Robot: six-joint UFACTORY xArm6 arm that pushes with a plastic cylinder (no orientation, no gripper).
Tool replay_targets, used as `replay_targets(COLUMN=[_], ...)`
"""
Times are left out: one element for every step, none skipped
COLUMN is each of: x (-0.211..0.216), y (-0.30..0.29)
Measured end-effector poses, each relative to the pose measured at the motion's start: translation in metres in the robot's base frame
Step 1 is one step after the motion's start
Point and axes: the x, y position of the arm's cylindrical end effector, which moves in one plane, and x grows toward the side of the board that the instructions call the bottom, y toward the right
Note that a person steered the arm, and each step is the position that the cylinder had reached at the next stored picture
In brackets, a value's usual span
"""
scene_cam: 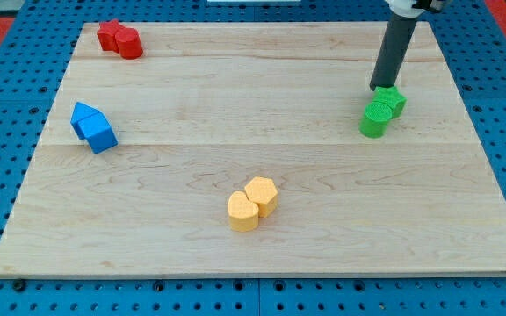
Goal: Move the yellow hexagon towards the green circle
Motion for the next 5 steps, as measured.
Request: replay_targets(x=[-0.004, -0.004, -0.004, -0.004, -0.004], y=[0.0, 0.0, 0.0, -0.002, -0.031])
